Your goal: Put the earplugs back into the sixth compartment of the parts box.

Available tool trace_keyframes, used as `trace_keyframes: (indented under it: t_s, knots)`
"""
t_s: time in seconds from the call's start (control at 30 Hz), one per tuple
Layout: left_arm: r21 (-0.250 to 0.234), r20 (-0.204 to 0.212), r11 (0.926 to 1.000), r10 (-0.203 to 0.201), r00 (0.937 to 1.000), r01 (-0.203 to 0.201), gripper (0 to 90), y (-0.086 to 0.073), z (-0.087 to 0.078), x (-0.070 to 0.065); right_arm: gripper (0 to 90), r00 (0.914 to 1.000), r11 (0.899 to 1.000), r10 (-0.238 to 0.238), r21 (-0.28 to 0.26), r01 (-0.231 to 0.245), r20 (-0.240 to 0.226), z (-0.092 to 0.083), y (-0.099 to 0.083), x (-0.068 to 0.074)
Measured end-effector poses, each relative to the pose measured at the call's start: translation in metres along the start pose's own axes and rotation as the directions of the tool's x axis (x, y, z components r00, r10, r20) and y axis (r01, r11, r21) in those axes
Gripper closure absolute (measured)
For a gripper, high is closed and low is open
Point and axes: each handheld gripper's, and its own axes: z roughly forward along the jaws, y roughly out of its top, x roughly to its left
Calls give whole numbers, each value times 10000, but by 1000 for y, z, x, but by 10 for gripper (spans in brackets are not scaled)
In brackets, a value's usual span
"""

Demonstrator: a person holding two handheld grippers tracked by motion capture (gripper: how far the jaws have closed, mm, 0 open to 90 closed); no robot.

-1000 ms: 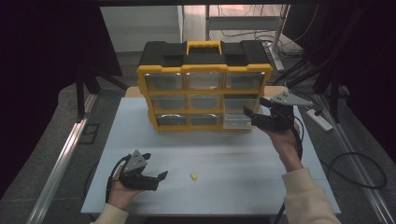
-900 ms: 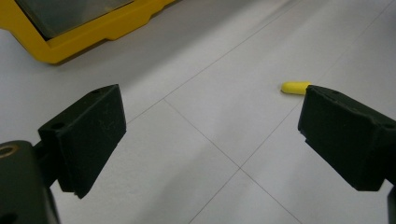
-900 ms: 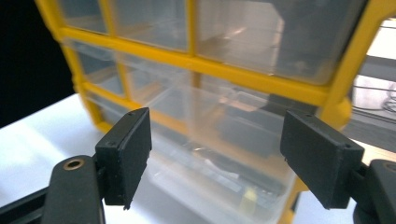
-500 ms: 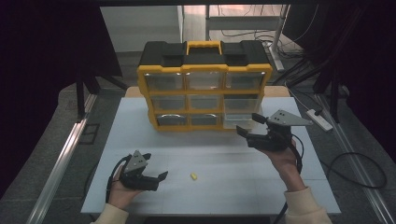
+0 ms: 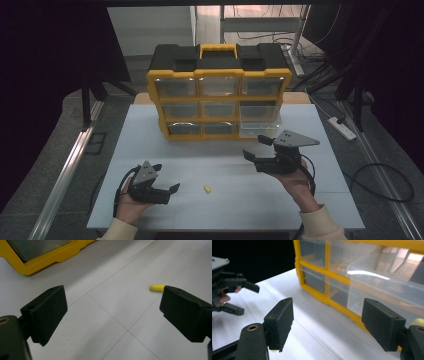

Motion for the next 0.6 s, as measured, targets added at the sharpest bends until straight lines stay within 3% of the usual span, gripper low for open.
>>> trace_keyframes:
  t_s: [0.13, 0.33, 0.6]
  knots:
    - [-3, 7, 10000, 7, 10000, -7, 75, 0, 0, 0, 261, 9982, 9995, 300, 82, -296, -513, 6, -4, 3]
    - [-22, 20, 10000, -32, 10000, 32, 75, 0, 0, 0, 261, 9945, 9984, 345, 479, -299, -991, 15, -8, 12]
    - [-64, 22, 10000, -47, 10000, 47, 75, 1, -1, 1, 257, 9888, 9899, 32, 1404, 181, -1495, 36, -19, 28]
